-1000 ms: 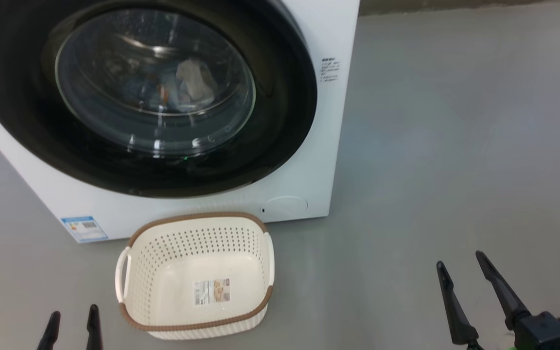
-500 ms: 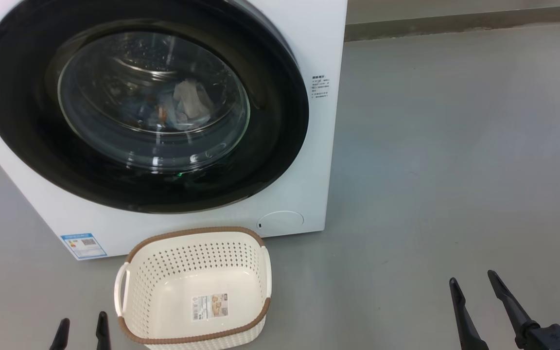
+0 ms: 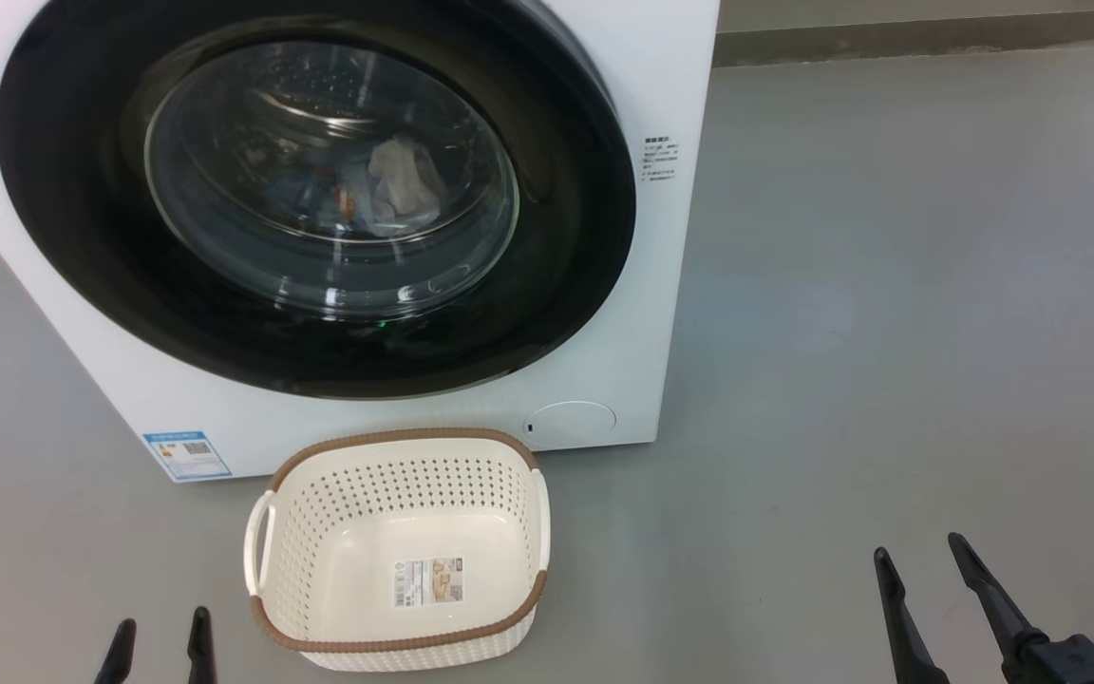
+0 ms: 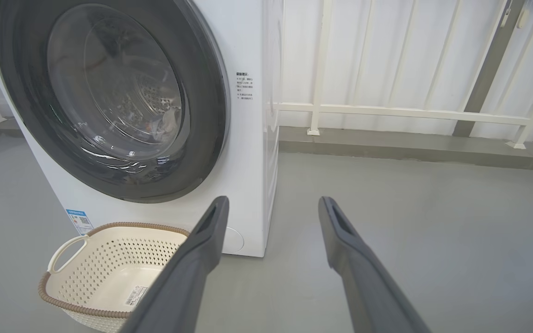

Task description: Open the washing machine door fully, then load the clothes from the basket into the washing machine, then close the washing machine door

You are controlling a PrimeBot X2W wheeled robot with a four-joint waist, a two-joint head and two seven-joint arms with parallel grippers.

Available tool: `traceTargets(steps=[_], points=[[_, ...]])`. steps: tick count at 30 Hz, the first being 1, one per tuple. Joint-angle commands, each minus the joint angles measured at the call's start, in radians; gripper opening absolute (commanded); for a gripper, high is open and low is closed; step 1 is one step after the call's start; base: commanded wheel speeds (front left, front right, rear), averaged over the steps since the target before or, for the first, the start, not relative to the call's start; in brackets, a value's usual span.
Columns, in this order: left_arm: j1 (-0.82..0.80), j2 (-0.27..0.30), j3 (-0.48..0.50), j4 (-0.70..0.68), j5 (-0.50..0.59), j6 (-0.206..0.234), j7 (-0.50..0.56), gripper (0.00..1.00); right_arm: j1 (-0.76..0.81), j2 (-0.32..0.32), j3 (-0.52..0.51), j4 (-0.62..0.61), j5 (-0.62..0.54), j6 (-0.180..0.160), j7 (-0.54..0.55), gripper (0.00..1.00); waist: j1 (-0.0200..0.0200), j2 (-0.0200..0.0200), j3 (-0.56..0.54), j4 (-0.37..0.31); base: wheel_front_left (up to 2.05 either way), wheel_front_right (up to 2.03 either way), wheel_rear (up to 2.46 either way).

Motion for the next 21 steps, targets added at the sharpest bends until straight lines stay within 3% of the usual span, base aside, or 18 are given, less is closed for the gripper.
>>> traceTargets(steps=[1, 2, 3, 14, 21], points=[[-0.020, 0.012, 0.032, -0.030, 0.003, -0.003, -0.008, 1.00, -0.035, -0.012, 0.024, -0.021, -0.007, -0.006, -0.002, 1.00, -0.0001, 0.0000, 0.001, 0.005, 0.00, 0.00, 0.00], [-0.021, 0.012, 0.029, -0.032, -0.002, -0.003, -0.008, 1.00, -0.035, -0.012, 0.025, -0.021, -0.007, -0.006, -0.002, 1.00, -0.0001, 0.0000, 0.002, 0.007, 0.00, 0.00, 0.00], [0.000, -0.001, -0.003, 0.000, -0.002, 0.000, 0.000, 0.00, 0.000, 0.001, 0.003, 0.005, -0.001, 0.000, 0.000, 0.00, -0.0001, 0.0000, 0.001, 0.006, 0.00, 0.00, 0.00], [-0.013, -0.025, -0.009, 0.047, -0.075, 0.000, 0.026, 0.00, -0.008, 0.002, 0.012, 0.068, 0.094, 0.000, 0.018, 0.00, 0.0022, 0.0000, -0.001, 0.005, 0.00, 0.00, 0.00], [-0.029, -0.025, -0.005, 0.052, -0.148, 0.000, 0.046, 0.00, -0.025, -0.004, 0.016, 0.081, 0.187, 0.000, 0.034, 0.00, 0.0000, 0.0000, 0.002, 0.003, 0.00, 0.00, 0.00]])
